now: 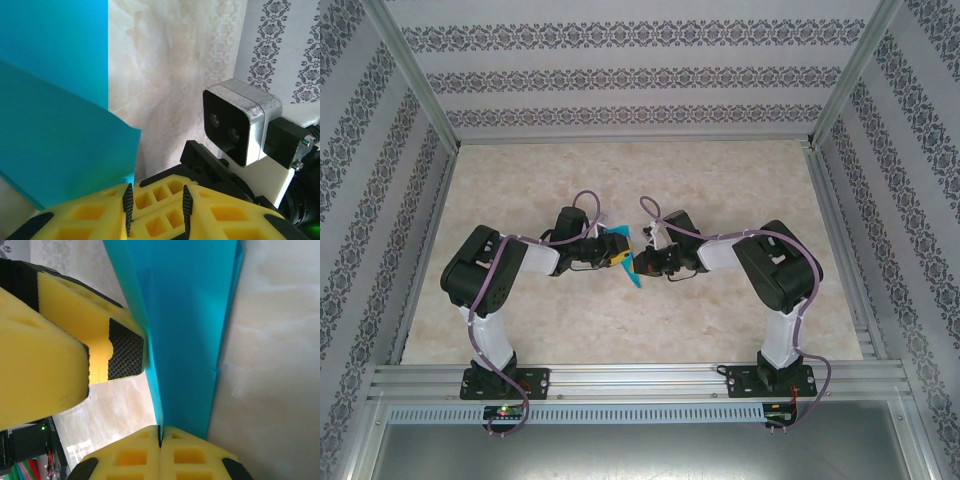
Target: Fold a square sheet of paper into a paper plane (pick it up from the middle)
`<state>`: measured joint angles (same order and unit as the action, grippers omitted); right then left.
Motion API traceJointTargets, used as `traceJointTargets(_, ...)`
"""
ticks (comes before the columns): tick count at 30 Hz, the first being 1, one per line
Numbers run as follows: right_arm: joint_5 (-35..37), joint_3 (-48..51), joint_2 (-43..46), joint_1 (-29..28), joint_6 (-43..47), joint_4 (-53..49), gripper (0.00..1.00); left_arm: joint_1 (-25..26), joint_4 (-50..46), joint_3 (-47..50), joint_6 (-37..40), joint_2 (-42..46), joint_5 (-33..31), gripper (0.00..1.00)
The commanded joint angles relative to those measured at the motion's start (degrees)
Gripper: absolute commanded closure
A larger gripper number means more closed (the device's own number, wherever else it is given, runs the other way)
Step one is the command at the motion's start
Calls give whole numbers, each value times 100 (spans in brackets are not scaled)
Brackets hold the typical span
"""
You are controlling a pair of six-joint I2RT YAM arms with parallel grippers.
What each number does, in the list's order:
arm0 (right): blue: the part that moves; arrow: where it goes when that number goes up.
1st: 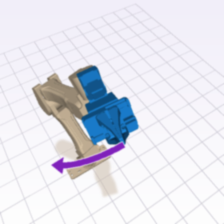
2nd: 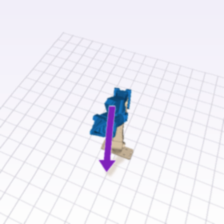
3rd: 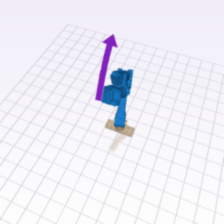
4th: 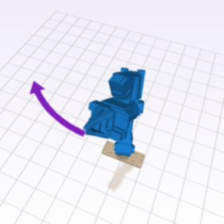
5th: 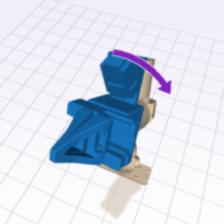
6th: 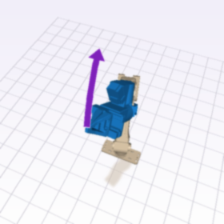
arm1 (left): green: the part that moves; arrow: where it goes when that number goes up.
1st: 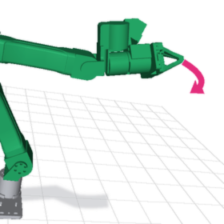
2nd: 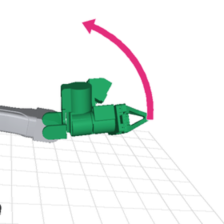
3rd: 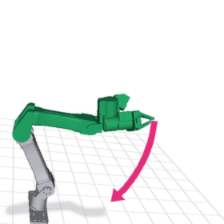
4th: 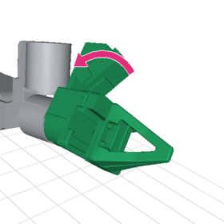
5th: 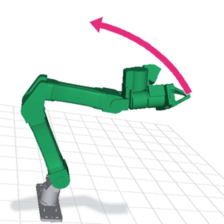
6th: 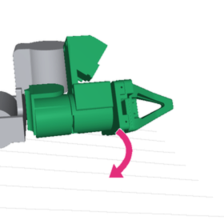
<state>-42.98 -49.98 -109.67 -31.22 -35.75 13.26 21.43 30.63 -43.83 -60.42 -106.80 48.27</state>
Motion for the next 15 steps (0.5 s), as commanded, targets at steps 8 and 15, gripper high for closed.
traceJointTargets(8,7,150,-166,99,-86,96,100,94,232,268,173,11,88,65)
traceJointTargets(15,-31,262,-162,151,-229,331,100,89,280,386,297,179,74,65)
